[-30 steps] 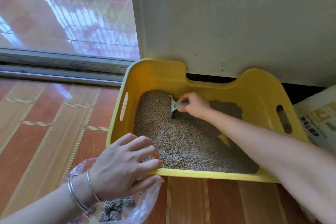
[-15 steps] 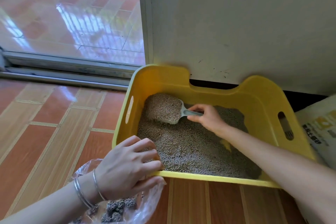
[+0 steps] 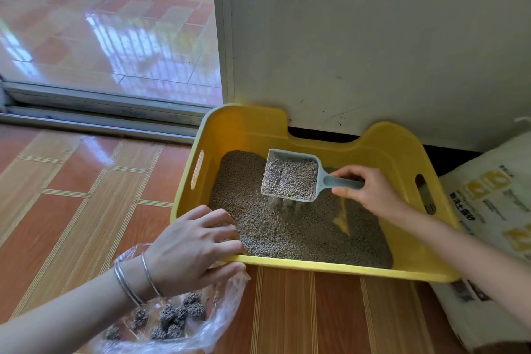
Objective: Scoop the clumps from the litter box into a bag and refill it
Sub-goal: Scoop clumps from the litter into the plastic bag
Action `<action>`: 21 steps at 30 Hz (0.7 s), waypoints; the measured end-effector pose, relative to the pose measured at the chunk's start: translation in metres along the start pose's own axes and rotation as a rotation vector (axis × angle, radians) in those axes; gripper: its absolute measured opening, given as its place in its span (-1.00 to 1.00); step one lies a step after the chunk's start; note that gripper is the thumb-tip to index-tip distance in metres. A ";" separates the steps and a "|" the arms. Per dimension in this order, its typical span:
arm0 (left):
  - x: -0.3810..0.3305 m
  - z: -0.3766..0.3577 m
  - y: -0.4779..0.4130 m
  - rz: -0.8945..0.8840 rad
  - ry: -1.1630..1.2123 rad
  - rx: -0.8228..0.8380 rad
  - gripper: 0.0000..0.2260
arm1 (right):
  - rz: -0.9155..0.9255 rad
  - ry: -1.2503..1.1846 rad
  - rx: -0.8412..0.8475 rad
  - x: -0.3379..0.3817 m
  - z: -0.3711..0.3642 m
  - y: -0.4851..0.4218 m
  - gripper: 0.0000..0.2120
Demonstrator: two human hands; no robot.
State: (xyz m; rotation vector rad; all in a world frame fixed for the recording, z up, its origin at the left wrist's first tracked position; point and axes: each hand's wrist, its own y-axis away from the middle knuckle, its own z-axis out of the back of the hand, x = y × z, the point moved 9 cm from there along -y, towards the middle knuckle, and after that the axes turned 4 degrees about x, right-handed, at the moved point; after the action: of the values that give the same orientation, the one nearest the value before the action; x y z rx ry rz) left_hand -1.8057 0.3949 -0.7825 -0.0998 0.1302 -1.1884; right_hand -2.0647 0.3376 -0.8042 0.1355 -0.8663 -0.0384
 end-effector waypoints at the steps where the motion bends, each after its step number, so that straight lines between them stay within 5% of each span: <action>1: -0.001 0.000 0.000 -0.007 0.003 -0.007 -0.71 | 0.006 -0.012 -0.001 0.002 0.001 0.001 -0.75; 21: -0.002 0.001 0.003 -0.025 -0.006 -0.037 -0.74 | 0.056 -0.072 -0.029 0.024 0.013 0.006 -0.75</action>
State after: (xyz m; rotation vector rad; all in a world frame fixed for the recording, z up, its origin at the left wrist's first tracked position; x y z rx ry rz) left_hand -1.8037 0.3979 -0.7820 -0.1380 0.1466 -1.2109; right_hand -2.0589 0.3398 -0.7773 0.0831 -0.9404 -0.0038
